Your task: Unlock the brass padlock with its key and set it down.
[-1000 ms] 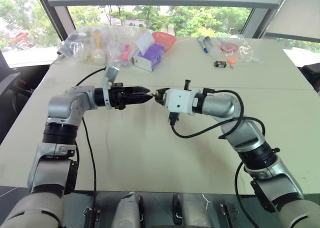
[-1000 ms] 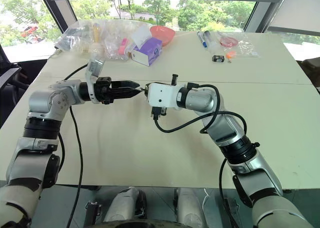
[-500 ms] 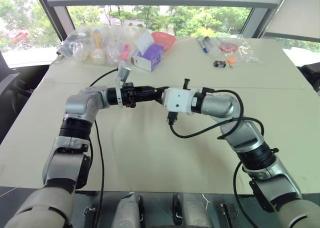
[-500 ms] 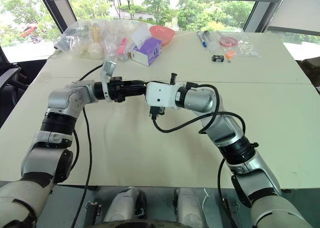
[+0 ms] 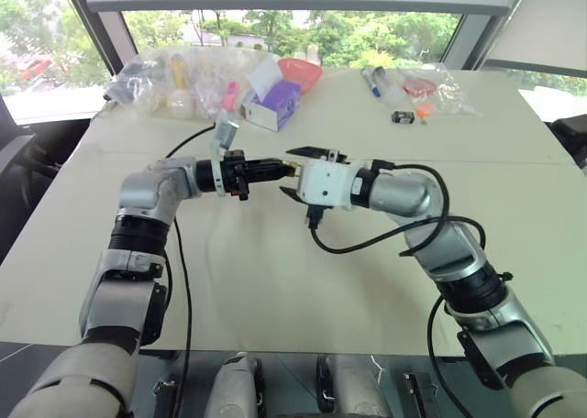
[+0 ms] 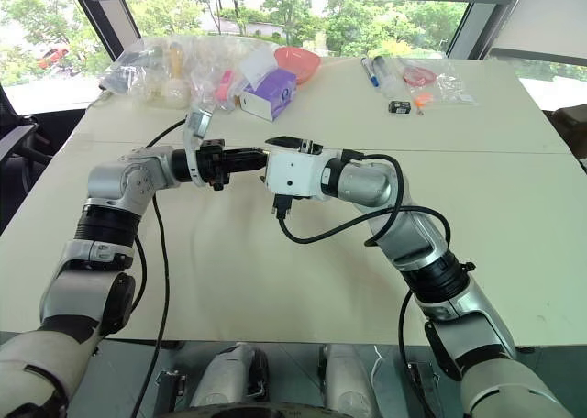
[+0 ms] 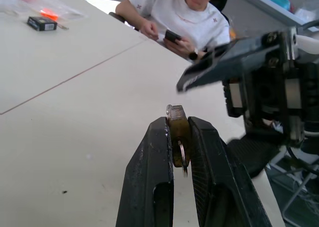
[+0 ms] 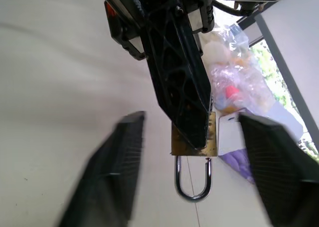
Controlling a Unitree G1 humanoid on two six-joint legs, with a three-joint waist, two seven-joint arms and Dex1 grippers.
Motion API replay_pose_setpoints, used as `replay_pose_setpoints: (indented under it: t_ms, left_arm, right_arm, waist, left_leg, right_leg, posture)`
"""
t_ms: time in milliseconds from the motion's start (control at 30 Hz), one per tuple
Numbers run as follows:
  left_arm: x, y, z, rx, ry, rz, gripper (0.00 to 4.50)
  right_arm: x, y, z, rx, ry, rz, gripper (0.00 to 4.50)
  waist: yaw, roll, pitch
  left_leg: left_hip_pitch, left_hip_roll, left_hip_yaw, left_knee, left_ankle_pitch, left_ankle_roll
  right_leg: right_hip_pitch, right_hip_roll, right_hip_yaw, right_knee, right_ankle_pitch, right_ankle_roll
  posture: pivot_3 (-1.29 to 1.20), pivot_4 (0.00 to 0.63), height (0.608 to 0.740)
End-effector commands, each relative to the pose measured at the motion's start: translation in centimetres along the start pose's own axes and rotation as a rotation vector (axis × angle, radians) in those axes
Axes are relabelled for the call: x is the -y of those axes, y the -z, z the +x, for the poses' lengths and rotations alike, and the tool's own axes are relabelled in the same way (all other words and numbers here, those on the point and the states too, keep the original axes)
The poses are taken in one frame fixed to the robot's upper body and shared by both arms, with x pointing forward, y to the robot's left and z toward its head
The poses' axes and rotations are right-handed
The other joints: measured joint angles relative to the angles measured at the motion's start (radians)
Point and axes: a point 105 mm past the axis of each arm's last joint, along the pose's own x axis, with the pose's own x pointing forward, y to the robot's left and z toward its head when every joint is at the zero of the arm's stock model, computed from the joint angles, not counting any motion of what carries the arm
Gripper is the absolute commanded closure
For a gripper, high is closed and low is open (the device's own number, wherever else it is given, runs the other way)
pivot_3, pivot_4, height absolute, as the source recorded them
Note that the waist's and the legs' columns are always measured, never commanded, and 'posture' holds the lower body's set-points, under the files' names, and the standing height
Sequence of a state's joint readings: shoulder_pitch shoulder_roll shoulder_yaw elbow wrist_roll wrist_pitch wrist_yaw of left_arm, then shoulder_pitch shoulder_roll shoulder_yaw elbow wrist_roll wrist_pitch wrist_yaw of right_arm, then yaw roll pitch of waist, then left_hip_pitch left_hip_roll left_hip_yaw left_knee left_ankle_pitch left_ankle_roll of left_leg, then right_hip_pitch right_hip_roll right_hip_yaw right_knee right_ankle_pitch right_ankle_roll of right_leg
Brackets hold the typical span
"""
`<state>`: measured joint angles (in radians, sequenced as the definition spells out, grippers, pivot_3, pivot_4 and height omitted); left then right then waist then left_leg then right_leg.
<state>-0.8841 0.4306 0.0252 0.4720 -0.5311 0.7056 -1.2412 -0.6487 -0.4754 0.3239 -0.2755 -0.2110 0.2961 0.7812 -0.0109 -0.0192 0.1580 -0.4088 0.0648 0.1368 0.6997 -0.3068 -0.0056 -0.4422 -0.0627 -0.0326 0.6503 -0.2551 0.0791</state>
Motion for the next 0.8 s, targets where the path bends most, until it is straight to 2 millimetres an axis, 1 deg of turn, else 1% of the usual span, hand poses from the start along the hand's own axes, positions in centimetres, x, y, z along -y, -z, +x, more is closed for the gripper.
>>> replay_pose_setpoints:
  t_ms: [33,67,133,167,267,367,433,500,567,700,800]
  left_arm:
    - [1.3,-1.9,-0.6,0.054,0.046,0.021,4.50]
    - [1.6,-1.9,-0.6,0.050,0.063,0.024,4.50]
    - [2.1,-1.9,-0.6,0.043,0.087,0.027,4.50]
    - [2.3,-1.9,-0.7,0.039,0.099,0.030,4.50]
    - [2.8,-1.9,-0.7,0.025,0.124,0.043,4.50]
    - [2.8,-1.7,-0.7,0.005,0.122,0.065,4.50]
    - [3.3,-2.0,-0.6,0.002,0.147,0.078,4.50]
    - [3.8,-2.1,-0.6,-0.004,0.169,0.089,4.50]
    - [4.0,-2.0,-0.6,-0.019,0.174,0.104,4.50]
    - [3.7,-2.1,-0.5,-0.016,0.153,0.117,4.50]
    - [3.7,-2.2,-0.5,-0.009,0.151,0.119,4.50]
  right_arm:
    - [2.1,-2.1,-2.5,0.137,0.147,0.316,0.03]
    - [2.5,-2.9,-3.0,0.187,0.169,0.399,0.03]
    - [3.3,-3.5,-3.7,0.223,0.212,0.488,0.03]
    - [3.5,-3.2,-3.8,0.208,0.235,0.506,0.03]
    - [3.8,-1.3,-4.0,0.111,0.286,0.488,0.03]
    - [4.0,-0.6,-4.0,0.082,0.308,0.491,0.03]
    - [4.0,0.0,-3.9,0.061,0.316,0.496,0.03]
    - [3.9,0.3,-3.7,0.048,0.309,0.495,0.03]
    - [3.5,0.2,-3.5,0.050,0.286,0.490,0.03]
    - [2.6,-0.4,-3.0,0.068,0.227,0.486,0.03]
    - [1.7,-0.4,-2.9,0.060,0.177,0.486,0.03]
  waist:
    - [0.000,0.000,0.000]
    - [-0.001,0.000,0.000]
    - [-0.003,0.000,0.000]
    - [-0.002,0.000,0.000]
    - [-0.001,0.000,0.000]
    - [-0.001,0.000,0.000]
    - [-0.002,0.000,0.000]
    - [-0.002,0.000,0.000]
    - [-0.002,0.000,0.000]
    - [-0.002,0.000,0.000]
    - [-0.002,0.000,0.000]
  left_leg:
    - [0.000,0.000,0.000,0.000,0.000,0.000]
    - [0.000,0.000,-0.001,0.000,0.000,0.000]
    - [0.000,0.000,-0.002,0.000,0.000,0.000]
    - [0.000,0.000,-0.002,0.000,0.000,0.000]
    - [0.001,0.000,-0.002,0.000,0.000,0.000]
    - [0.000,0.000,-0.001,0.000,0.000,0.000]
    - [0.000,0.000,-0.001,0.000,0.000,0.000]
    - [0.000,0.000,-0.001,0.000,0.000,0.000]
    - [0.000,0.000,-0.001,0.000,0.000,0.000]
    - [0.000,0.000,-0.002,0.000,0.000,0.000]
    - [0.000,0.000,-0.002,0.000,0.000,0.000]
  right_leg:
    - [0.000,0.000,0.000,0.000,0.000,0.000]
    - [0.000,0.000,0.000,0.000,0.000,0.000]
    - [0.000,0.000,0.000,0.001,0.000,0.000]
    - [0.000,0.000,0.000,0.001,0.000,0.000]
    - [0.000,0.000,0.000,0.001,0.000,0.000]
    - [0.000,0.000,0.000,0.000,0.000,0.000]
    - [0.000,0.000,0.000,0.000,0.000,0.000]
    - [0.000,0.000,0.000,0.000,0.000,0.000]
    - [0.000,0.000,0.000,0.000,0.000,0.000]
    - [0.000,0.000,0.000,0.001,0.000,0.000]
    - [0.000,0.000,0.000,0.000,0.000,0.000]
  posture:
    - [0.00,0.150,0.734]
    - [0.00,0.150,0.734]
    - [0.00,0.150,0.734]
    - [0.00,0.150,0.734]
    - [0.00,0.150,0.734]
    - [0.00,0.150,0.734]
    - [0.00,0.150,0.734]
    - [0.00,0.150,0.734]
    - [0.00,0.150,0.734]
    - [0.00,0.150,0.734]
    - [0.00,0.150,0.734]
